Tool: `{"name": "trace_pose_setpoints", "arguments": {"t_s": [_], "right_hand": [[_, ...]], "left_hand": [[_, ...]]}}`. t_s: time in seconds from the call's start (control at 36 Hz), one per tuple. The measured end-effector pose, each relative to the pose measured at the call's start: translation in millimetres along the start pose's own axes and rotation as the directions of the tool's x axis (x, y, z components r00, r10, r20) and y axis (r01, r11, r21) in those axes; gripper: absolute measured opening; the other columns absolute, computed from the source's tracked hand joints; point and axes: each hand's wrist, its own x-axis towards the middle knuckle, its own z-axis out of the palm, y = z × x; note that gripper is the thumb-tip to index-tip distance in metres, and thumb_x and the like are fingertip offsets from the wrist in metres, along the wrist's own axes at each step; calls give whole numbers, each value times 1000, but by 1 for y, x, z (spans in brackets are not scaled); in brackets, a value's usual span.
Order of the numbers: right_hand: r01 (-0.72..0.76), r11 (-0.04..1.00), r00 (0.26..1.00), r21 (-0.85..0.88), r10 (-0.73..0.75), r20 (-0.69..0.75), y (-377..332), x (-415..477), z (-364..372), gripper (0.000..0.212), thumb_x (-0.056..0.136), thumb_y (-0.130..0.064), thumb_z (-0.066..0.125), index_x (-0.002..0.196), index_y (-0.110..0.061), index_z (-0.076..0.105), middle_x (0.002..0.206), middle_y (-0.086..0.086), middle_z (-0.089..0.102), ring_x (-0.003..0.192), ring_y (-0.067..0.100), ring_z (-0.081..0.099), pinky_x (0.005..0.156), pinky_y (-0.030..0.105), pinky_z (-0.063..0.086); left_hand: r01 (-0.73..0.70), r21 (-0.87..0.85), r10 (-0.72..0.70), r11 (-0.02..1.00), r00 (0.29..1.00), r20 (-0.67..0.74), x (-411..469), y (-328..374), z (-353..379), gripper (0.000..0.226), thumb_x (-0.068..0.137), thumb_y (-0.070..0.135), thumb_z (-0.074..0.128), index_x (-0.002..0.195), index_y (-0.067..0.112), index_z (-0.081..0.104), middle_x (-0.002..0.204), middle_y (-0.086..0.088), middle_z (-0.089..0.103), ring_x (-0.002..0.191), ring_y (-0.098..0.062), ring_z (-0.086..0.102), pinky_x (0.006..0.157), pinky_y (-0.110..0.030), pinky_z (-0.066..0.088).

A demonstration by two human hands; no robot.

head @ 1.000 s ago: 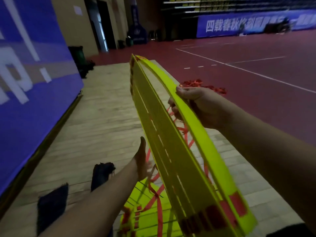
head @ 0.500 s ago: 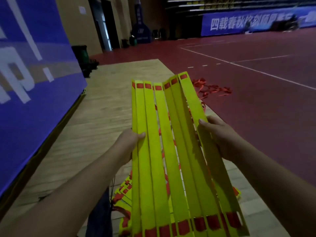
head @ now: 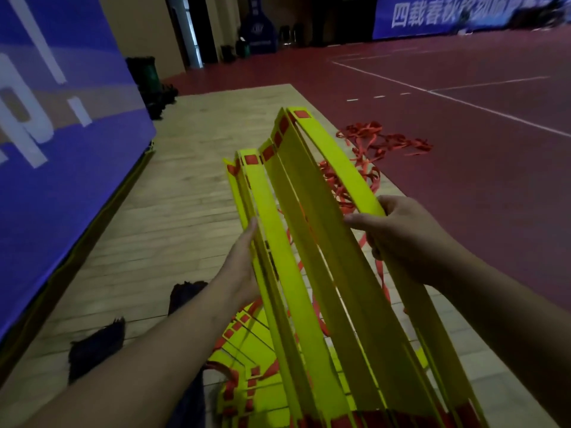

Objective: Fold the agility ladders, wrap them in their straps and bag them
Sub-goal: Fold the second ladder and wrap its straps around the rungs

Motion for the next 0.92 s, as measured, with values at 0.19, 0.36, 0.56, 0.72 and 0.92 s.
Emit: {"name": "trace_pose_setpoints", "arguments": {"t_s": [0.19,0.36,0.56,0.72,0.92], "right_hand": [[-1,997,1000,82,2,-5,4,-3,-3,13,91,-19,70,92,-8,65,62,4,57,49,11,54,47,24,46],[27,982,997,186,-39,62,0,-10,0,10,88,-14,72,85,-10,63,57,1,56,50,16,52,48,28,43],[-26,960,993,279,-7,117,0,-18,10,10,89,-12,69,94,-6,62,59,0,55,53,17,51,50,29,44],[-1,989,999,149,-7,54,2,-17,11,11,90,-17,70,94,-8,66,53,-4,59,49,14,55,47,25,47],[4,989,994,149,-20,107,3,-24,22,4,91,-17,71,89,-18,67,56,-6,65,49,9,59,49,24,48]], "left_hand": [[-10,142,-5,990,994,105,-8,-7,12,29,81,28,70,102,9,71,91,-15,73,80,-30,70,83,-42,55],[14,-6,-13,1000,991,136,-4,-14,16,47,99,30,46,76,10,81,90,-19,72,80,-34,71,90,-52,50],[4,-93,15,996,978,208,-18,-10,29,41,95,19,45,79,6,80,92,-20,74,80,-34,72,85,-49,53],[-7,-152,29,988,989,144,-32,-1,29,36,73,29,56,94,3,72,101,-20,65,91,-37,64,108,-59,38],[-116,-73,130,990,967,220,-50,-4,33,44,92,45,60,112,8,71,108,-21,73,94,-35,73,93,-55,52]]}}
